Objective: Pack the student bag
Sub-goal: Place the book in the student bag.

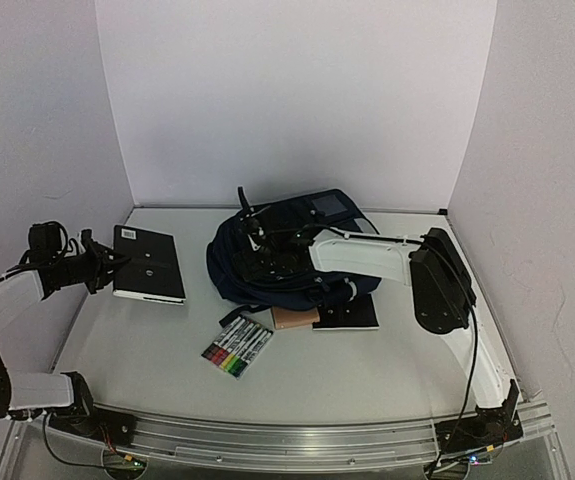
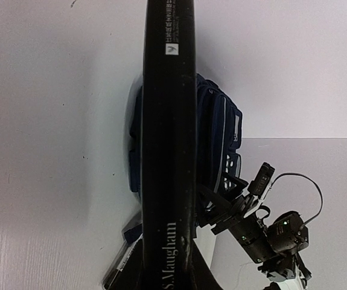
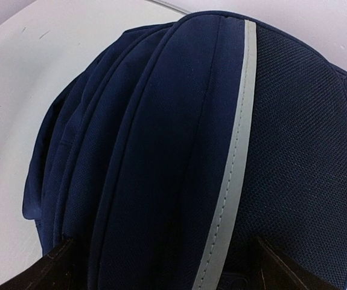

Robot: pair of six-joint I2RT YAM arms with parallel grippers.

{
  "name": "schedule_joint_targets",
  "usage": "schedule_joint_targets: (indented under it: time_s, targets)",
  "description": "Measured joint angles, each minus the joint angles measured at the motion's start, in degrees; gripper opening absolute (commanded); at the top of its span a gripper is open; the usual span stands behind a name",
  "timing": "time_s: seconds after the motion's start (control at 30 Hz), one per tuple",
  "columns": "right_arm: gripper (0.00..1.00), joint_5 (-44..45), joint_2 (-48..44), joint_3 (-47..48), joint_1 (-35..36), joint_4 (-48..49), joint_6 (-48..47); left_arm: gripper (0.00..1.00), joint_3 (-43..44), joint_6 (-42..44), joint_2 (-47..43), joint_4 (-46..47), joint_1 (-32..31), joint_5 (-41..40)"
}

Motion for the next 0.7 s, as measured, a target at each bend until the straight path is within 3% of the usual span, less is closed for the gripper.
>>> schedule_joint_targets:
  time_s: [0.13, 0.23, 0.3, 0.5, 0.7]
  targets:
    - [0.29, 2.4, 1.1, 0.6, 0.0, 0.0, 1.6, 0.0, 0.0, 0.0, 0.5, 0.0, 0.0, 0.9]
    - [0.04, 3.8, 1.1, 0.9, 0.5, 0.3, 2.9, 0.0, 0.0, 0.0, 0.6, 0.2, 0.0, 2.1]
    - [0.0, 4.3, 1.0, 1.3, 0.9, 0.5, 3.8, 0.0, 0.0, 0.0, 0.9, 0.3, 0.0, 2.8]
    - [0.0, 2.9, -1.2, 0.7, 0.2, -0.3, 6.0, 0.0, 0.2, -0.2, 1.9, 0.5, -1.3, 2.4]
    - [0.0, -5.1, -11.4, -6.3, -3.5, 2.2, 10.4, 0.0, 4.8, -0.3, 7.6, 1.8, -12.4, 0.0]
